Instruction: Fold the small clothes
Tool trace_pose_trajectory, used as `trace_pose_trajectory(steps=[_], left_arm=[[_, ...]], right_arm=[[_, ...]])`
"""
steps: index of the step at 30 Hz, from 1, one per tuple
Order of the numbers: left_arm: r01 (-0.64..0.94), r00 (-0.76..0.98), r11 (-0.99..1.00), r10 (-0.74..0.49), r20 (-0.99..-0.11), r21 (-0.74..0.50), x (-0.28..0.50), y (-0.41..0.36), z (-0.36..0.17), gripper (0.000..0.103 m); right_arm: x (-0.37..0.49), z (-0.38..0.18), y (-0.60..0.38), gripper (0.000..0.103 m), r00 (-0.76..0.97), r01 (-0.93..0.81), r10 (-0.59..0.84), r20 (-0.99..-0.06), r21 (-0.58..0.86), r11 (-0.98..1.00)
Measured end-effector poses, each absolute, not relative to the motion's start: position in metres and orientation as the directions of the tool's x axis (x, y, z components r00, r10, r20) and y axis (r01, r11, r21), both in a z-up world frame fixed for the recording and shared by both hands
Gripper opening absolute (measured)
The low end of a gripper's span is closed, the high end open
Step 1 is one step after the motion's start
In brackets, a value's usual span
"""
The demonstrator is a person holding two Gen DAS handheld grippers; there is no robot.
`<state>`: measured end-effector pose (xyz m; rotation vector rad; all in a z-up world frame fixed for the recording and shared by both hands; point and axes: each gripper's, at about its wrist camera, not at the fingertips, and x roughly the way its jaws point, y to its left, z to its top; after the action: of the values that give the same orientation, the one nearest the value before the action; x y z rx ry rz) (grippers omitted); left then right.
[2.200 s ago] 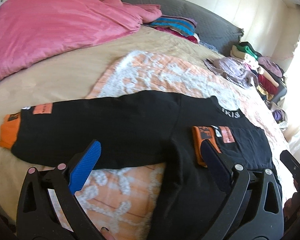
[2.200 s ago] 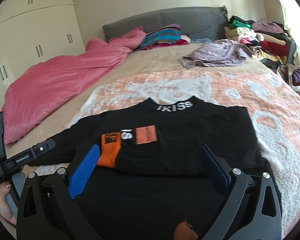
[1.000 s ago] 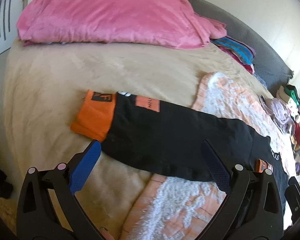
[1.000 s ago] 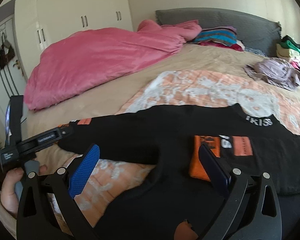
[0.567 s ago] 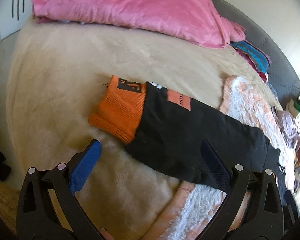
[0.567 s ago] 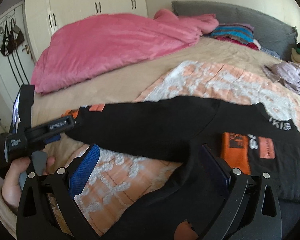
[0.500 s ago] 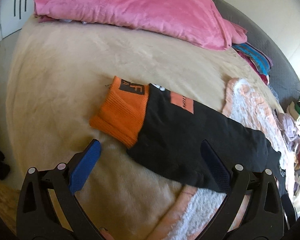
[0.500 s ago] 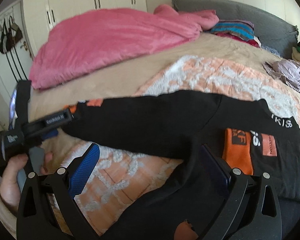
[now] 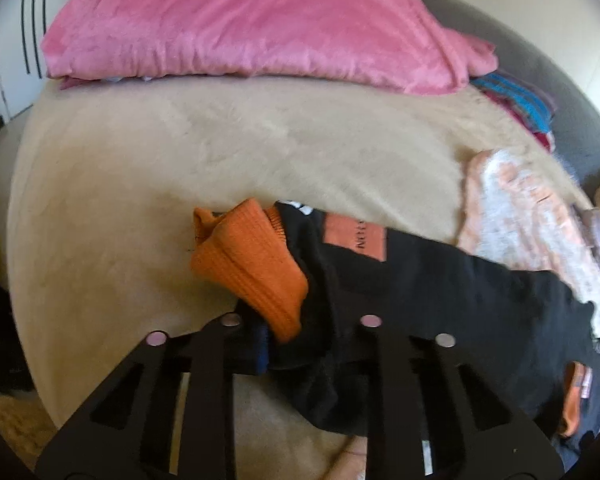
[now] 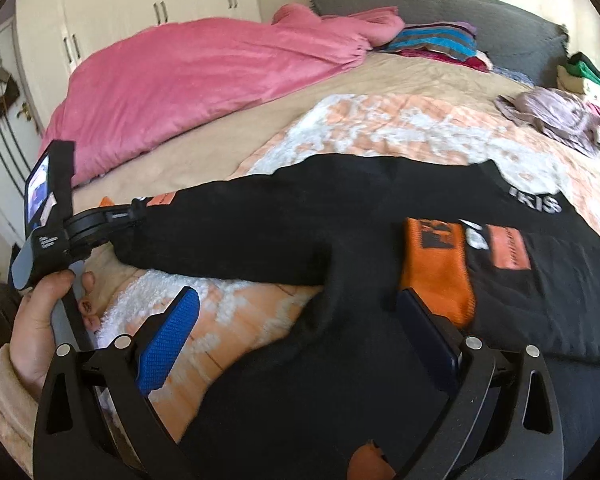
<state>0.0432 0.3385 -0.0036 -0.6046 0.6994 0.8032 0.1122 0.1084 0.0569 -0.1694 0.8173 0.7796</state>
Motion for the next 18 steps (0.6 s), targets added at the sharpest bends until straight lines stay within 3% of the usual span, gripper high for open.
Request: trace_pose_trajectory(steps=[12, 18], left_arm=[[-0.658, 0.710, 0.671, 0.405, -0.576, -0.340, 0.024, 0.286, 0.040, 0.009], [-0.561, 0.778, 0.781, 0.384, -0.497, -0.275, 0.035, 0.244, 0.068, 0.009]], right_arm=[[0.121, 0.068, 0.046, 0.098, 0.492, -0.586, 0.537, -0.685, 0.196, 0.786], [0.120, 0.075, 0.018, 0.098, 0.522, -0.555, 0.529, -0.669, 0.205, 0.806]])
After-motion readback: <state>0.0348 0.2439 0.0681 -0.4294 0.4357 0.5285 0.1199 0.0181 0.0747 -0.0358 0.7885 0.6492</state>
